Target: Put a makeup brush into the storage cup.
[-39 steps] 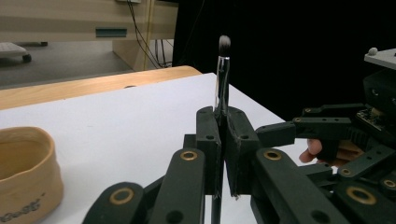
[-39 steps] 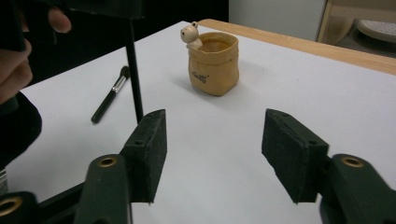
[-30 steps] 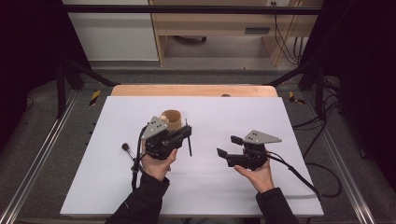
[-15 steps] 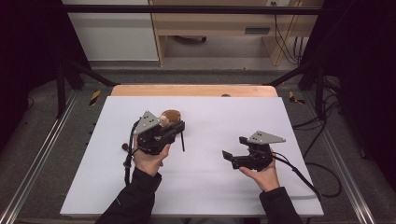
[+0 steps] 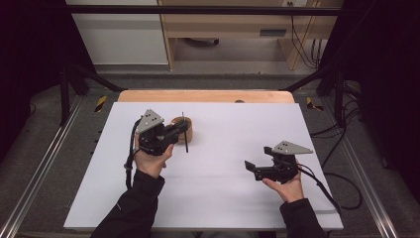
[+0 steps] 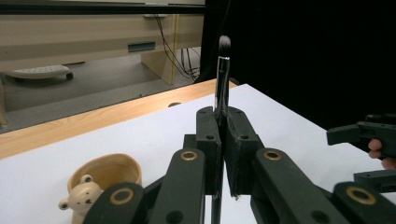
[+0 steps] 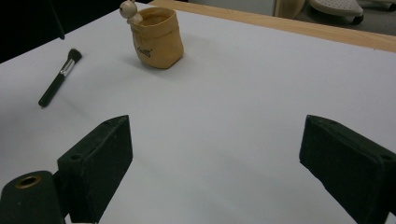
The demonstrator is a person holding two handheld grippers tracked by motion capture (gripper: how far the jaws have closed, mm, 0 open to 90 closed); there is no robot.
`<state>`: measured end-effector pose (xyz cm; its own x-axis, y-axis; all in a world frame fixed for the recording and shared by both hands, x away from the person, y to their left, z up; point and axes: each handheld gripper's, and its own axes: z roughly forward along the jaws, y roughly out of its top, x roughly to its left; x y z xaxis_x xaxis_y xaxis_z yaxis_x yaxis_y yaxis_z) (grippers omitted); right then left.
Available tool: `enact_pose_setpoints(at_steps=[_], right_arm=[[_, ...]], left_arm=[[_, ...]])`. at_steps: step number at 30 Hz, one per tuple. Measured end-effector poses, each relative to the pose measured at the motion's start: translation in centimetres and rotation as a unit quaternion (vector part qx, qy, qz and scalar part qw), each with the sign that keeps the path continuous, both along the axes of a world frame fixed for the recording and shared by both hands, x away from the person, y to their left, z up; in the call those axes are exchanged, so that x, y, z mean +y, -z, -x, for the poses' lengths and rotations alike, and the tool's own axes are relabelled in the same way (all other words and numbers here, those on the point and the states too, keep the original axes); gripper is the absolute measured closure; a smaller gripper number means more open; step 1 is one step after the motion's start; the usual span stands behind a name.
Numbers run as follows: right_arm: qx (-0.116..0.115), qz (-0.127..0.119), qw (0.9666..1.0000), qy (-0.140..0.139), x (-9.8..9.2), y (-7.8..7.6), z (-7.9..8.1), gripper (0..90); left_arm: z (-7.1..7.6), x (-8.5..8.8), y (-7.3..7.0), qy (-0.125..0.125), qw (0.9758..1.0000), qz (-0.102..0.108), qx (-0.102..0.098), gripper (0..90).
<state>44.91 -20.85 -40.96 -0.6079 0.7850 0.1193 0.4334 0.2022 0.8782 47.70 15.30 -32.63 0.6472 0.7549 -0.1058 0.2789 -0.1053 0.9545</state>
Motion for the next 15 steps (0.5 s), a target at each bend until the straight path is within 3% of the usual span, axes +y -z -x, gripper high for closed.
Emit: enact_pose_setpoints(at_steps=[15], right_arm=[[0.001, 0.014, 0.9997, 0.022, -1.1, 0.4, 0.2, 6.9]], left_arm=[[-2.5, 0.5, -0.3, -0.015, 0.9998, -0.009, -0.005, 84.5]])
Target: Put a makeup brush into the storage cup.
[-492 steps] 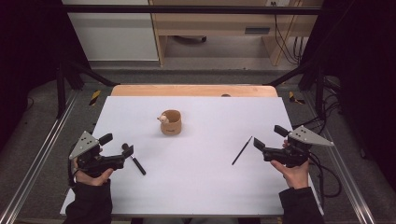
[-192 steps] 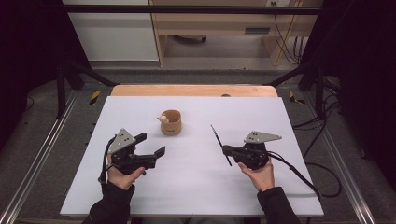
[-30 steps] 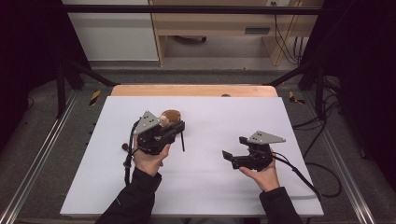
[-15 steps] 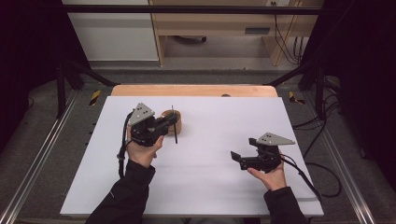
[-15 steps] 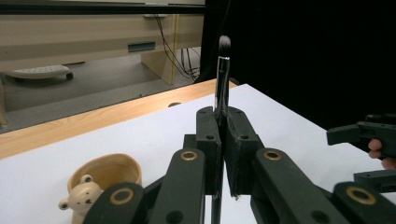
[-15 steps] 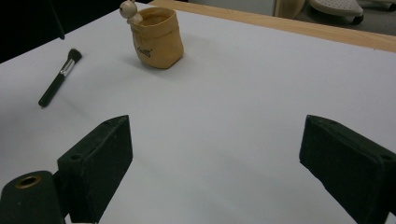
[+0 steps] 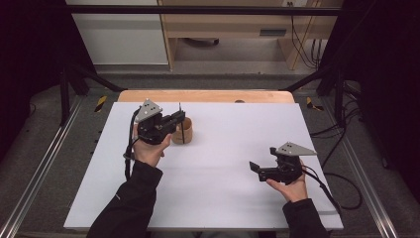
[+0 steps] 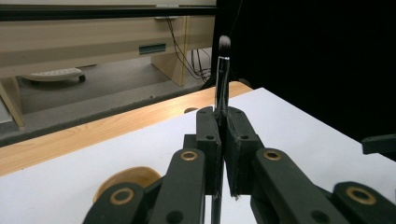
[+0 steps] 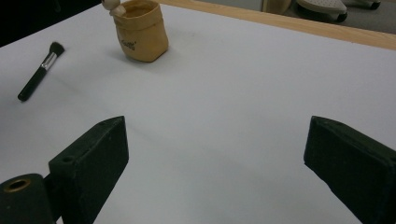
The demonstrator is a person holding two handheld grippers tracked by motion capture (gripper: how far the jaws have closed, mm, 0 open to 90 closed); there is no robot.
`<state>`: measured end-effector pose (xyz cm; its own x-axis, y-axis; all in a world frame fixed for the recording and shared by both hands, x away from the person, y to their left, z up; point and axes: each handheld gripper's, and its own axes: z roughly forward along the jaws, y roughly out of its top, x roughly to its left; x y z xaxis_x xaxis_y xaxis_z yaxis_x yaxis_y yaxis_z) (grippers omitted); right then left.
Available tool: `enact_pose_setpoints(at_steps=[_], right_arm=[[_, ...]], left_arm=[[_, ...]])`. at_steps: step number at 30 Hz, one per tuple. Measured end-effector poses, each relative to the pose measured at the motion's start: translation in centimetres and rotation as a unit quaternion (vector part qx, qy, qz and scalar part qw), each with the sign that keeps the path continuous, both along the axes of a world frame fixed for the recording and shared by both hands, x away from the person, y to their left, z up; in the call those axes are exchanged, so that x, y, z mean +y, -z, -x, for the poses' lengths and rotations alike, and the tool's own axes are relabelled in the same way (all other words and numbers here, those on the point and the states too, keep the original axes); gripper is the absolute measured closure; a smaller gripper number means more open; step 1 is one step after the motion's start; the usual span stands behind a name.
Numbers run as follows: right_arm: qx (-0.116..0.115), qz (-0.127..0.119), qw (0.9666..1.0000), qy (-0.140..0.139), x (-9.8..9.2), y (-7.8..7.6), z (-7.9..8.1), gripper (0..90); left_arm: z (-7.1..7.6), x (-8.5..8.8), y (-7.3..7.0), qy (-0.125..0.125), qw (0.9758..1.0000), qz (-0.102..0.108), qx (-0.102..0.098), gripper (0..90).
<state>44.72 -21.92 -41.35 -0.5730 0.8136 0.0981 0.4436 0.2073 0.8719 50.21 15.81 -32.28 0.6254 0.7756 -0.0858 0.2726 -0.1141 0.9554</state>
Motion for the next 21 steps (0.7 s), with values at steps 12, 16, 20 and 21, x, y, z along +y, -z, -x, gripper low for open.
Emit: enact_pose_setpoints(at_steps=[12, 16, 20, 21], right_arm=[[-0.001, -0.002, 0.9999, 0.014, -1.0, 0.1, 0.2, 5.6], [-0.007, 0.000, 0.9999, 0.013, -1.0, 0.1, 0.2, 5.3], [-0.003, -0.001, 0.9999, 0.014, -1.1, 0.2, 0.2, 5.3], [-0.003, -0.004, 0.9999, 0.014, -1.2, 0.2, 0.2, 5.4]], left_arm=[[-2.1, -0.1, 0.1, -0.015, 0.9999, -0.003, 0.000, 84.5], [-2.7, -0.1, 0.3, -0.019, 0.9998, -0.006, 0.001, 84.5], [-3.3, -0.2, 0.3, -0.024, 0.9997, -0.008, 0.001, 84.5], [-3.5, -0.2, 0.3, -0.025, 0.9996, -0.009, 0.000, 84.6]])
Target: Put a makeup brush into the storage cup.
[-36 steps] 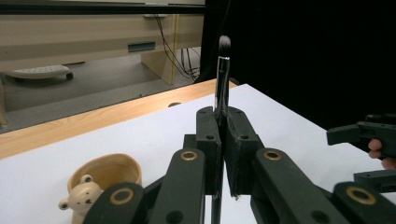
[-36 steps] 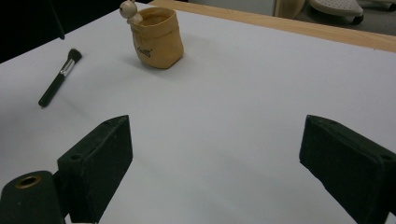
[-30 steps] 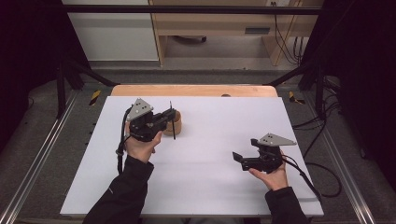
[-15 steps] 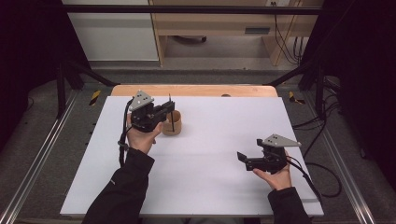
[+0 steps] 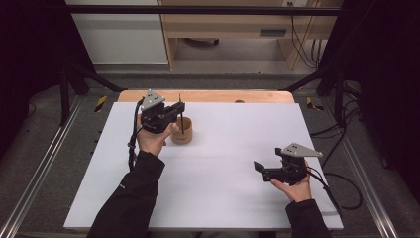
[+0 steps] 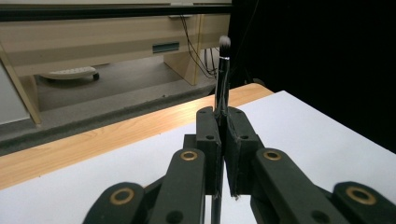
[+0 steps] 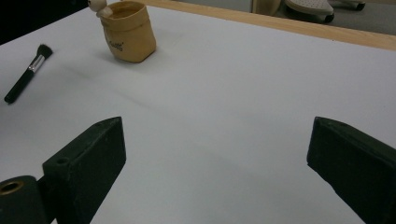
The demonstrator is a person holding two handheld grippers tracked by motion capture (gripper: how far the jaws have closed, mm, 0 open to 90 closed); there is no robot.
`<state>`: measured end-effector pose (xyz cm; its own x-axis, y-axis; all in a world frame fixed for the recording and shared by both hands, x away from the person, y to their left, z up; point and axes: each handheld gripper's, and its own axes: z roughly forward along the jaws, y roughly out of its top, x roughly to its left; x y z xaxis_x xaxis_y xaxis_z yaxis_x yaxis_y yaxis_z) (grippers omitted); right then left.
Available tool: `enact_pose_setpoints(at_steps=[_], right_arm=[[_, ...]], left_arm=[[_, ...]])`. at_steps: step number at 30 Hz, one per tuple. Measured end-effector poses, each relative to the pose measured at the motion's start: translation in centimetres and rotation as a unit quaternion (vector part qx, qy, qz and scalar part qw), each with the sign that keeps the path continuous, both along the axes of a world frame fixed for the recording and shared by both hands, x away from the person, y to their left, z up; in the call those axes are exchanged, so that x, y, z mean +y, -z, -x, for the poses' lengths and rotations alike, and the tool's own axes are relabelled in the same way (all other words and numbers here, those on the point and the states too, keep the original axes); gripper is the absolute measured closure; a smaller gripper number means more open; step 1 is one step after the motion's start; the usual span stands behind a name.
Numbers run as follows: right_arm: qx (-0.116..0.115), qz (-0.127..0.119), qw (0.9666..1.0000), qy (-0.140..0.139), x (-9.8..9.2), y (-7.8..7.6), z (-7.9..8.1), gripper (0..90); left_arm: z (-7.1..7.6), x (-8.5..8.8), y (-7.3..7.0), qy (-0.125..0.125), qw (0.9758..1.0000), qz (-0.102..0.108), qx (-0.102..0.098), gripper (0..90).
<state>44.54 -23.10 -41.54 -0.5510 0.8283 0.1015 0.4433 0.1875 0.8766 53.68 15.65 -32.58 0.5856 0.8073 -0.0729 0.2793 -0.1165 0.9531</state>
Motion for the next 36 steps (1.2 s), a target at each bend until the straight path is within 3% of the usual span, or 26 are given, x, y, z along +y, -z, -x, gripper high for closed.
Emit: enact_pose_setpoints(at_steps=[9, 28, 36], right_arm=[[-0.006, -0.005, 1.0000, 0.003, -0.4, -0.1, 0.0, 5.6], [-0.006, -0.003, 1.0000, 0.002, -0.3, -0.1, -0.1, 5.4], [-0.008, -0.004, 1.0000, 0.002, -0.4, -0.1, 0.0, 5.3]], left_arm=[[-1.4, -0.1, 0.1, -0.014, 0.9999, -0.007, -0.006, 84.5], [-4.5, -0.1, 2.2, -0.046, 0.9988, -0.013, -0.002, 84.6], [-5.2, 0.0, 3.1, -0.052, 0.9983, -0.021, 0.012, 84.6]])
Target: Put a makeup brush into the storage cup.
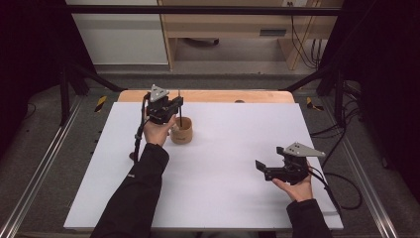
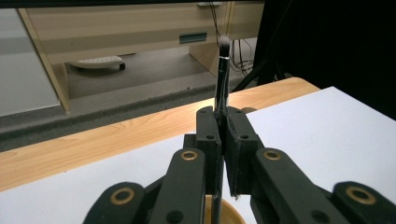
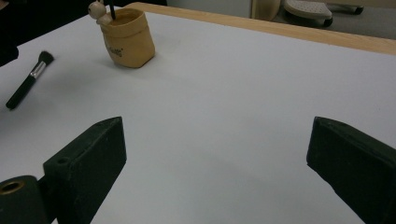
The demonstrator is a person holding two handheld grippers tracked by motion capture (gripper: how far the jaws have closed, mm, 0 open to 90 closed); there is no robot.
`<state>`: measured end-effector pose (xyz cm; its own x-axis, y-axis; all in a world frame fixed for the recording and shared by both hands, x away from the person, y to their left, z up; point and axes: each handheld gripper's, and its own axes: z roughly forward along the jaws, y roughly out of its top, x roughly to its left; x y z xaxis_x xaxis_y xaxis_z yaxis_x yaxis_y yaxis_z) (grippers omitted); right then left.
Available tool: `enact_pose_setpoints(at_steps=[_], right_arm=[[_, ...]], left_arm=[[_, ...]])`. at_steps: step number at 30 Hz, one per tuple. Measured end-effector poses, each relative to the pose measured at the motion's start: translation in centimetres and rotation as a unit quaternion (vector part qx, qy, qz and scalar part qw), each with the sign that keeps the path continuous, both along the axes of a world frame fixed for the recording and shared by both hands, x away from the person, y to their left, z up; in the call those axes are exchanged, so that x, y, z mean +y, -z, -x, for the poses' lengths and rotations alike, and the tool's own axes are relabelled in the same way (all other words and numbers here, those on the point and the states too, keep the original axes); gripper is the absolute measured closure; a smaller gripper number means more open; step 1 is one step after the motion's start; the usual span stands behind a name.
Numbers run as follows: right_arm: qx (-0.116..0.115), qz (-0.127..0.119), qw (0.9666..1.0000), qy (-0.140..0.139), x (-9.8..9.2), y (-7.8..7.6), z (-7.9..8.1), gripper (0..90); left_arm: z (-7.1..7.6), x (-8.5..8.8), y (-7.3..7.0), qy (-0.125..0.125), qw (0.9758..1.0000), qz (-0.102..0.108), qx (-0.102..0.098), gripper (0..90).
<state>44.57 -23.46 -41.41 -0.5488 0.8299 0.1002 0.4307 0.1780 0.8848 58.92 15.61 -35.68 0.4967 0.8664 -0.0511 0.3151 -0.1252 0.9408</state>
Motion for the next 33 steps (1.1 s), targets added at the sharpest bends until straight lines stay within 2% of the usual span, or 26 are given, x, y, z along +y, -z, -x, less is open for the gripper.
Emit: enact_pose_setpoints(at_steps=[15, 23, 33], right_arm=[[-0.004, 0.000, 1.0000, 0.000, 0.0, 0.0, 0.0, 5.3], [-0.003, 0.000, 1.0000, 0.000, 0.1, 0.0, 0.0, 5.3], [-0.001, 0.004, 1.0000, 0.000, 0.2, 0.1, 0.0, 5.3]], left_arm=[[-0.1, -0.1, 1.9, 0.005, 0.9998, -0.001, 0.017, 84.5], [0.2, -0.6, 3.1, 0.009, 0.9996, -0.008, 0.026, 84.5], [0.5, -0.9, 4.3, 0.017, 0.9989, -0.025, 0.035, 84.3]])
